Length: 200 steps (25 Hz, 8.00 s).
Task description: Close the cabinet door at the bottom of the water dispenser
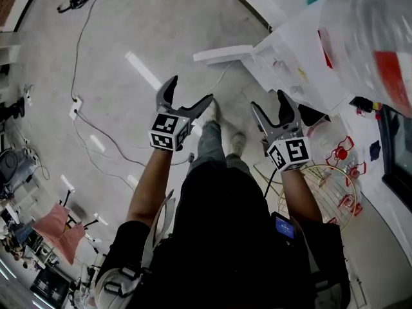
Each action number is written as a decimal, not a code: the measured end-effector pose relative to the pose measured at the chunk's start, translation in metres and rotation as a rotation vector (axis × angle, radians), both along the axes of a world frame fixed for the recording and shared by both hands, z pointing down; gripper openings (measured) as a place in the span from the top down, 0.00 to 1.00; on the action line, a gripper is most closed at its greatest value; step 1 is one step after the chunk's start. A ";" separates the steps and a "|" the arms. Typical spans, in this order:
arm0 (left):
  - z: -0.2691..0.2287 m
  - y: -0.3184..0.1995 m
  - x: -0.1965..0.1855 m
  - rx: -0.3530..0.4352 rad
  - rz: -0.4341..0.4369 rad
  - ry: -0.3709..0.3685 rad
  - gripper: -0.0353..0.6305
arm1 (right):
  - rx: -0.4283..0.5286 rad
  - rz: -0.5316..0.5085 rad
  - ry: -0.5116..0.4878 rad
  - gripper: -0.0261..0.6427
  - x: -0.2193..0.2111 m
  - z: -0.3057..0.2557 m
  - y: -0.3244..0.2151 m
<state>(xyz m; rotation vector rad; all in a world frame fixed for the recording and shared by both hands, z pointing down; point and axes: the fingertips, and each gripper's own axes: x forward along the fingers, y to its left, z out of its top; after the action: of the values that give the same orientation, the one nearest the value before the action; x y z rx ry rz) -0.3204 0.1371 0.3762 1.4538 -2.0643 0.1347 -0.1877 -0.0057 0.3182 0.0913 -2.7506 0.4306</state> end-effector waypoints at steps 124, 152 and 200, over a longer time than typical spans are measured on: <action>0.374 -0.069 0.201 -0.352 0.419 0.296 0.21 | -0.163 0.352 0.195 0.54 0.235 0.286 -0.014; 0.361 -0.129 0.276 -0.363 0.510 0.319 0.21 | -0.218 0.439 0.185 0.57 0.303 0.278 -0.018; 0.360 -0.245 0.323 -0.339 0.743 0.290 0.22 | -0.243 0.738 0.201 0.57 0.359 0.294 -0.067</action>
<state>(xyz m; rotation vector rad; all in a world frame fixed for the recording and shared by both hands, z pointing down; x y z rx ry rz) 0.0023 -0.1079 0.7359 1.8132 -1.1307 0.5069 0.1717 -0.0723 0.6125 1.0380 -2.3603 0.8775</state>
